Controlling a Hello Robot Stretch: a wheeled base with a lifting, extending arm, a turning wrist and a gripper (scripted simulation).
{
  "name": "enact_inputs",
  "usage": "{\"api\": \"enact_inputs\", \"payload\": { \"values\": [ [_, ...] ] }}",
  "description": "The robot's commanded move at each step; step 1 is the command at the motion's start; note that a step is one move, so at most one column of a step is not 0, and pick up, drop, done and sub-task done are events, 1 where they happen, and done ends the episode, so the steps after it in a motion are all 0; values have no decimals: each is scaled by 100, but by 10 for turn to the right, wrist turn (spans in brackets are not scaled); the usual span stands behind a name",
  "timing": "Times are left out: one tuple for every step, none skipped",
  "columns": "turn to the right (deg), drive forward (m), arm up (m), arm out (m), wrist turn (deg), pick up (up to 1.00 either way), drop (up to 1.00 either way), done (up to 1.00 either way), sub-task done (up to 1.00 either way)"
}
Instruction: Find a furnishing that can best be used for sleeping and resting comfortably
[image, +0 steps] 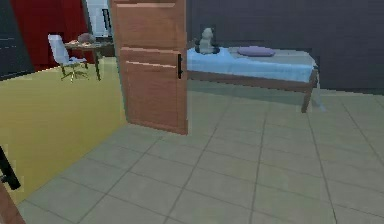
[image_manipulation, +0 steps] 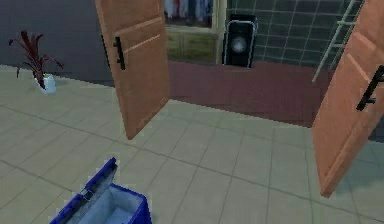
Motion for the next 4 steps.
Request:
{"api": "enact_inputs", "payload": {
  "values": [
    [0,85,0,0,0,0,0,0,0],
    [360,0,0,0,0,0,0,0,0],
    [0,65,0,0,0,0,0,0,0],
    [270,0,0,0,0,0,0,0,0]
  ]
}}
